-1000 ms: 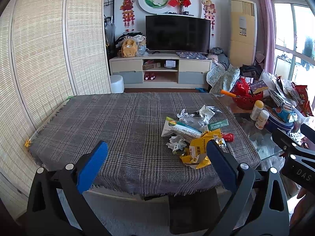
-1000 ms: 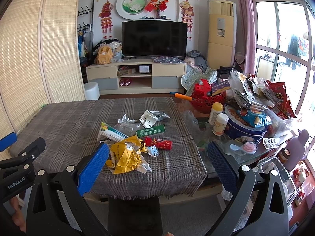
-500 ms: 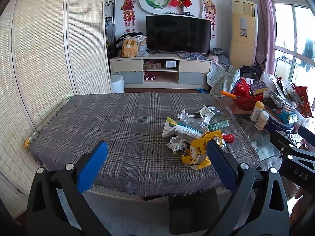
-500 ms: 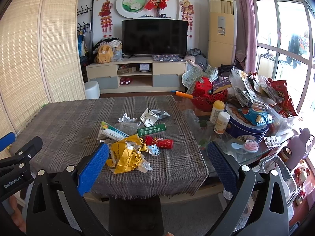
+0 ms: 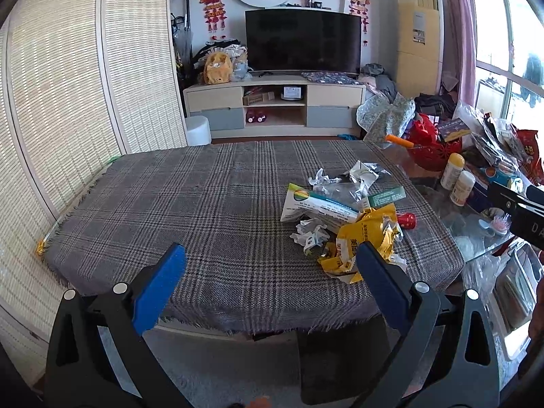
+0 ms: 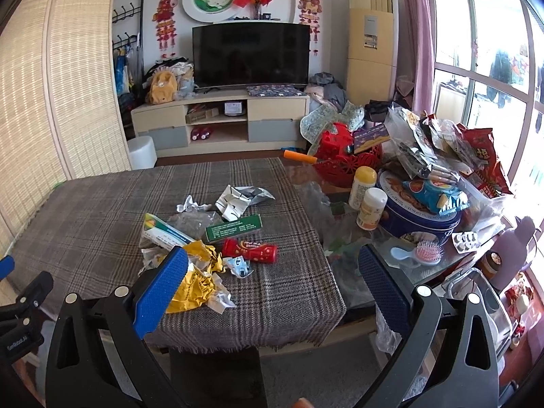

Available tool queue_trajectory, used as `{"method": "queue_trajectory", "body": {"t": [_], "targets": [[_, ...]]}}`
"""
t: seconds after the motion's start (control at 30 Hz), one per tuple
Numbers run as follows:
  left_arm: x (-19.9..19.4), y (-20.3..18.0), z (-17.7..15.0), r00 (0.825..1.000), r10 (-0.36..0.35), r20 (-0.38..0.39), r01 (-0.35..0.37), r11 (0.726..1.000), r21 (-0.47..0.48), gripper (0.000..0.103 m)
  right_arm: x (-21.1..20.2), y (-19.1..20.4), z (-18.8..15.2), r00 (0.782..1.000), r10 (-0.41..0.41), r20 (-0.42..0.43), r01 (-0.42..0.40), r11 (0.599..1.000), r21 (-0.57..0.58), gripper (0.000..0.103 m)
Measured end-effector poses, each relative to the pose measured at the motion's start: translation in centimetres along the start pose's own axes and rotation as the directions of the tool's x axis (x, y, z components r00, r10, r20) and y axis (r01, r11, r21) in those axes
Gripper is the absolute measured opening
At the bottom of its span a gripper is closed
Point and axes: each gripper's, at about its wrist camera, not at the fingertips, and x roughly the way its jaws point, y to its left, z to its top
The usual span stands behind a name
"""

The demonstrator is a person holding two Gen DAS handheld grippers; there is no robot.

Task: Collect trash
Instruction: 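Reach the left tool to the crumpled yellow wrapper and close on it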

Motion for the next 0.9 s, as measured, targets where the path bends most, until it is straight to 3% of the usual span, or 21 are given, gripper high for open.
{"method": "queue_trajectory", "body": {"t": [0.17, 0.37, 0.57, 0.77, 0.9], "targets": [[2.3, -1.0, -0.7, 0.999, 0.004, -0.038, -0.003, 0.999, 0.036, 0.094, 4.0, -1.1, -0.3, 0.993, 0.096, -0.075, -0.093, 0.995, 0.039, 0.1], [4.4, -4.3, -1.1, 0.984, -0.139, -0.111, 0.148, 0.986, 0.082, 0.09, 8.0, -1.7, -0.6, 0.978, 0.112, -0.174, -0.103, 0.993, 0.061, 0.1], [8.0, -9.2, -1.1, 0.952, -0.238, -0.193, 0.263, 0.958, 0.117, 0.09, 11.1, -2.7, -0.6, 0.965, 0.132, -0.228, -0.119, 0.991, 0.067, 0.099], [12.4, -12.0, -0.3, 0.96, -0.165, -0.225, 0.199, 0.97, 0.138, 0.09, 13.6, -4.4, 0.3, 0.954, 0.167, -0.249, -0.141, 0.983, 0.118, 0.099], [14.8, -12.2, -0.1, 0.955, -0.14, -0.26, 0.18, 0.974, 0.138, 0.086, 14.8, -4.7, 0.6, 0.947, 0.189, -0.258, -0.16, 0.979, 0.128, 0.099]]}}
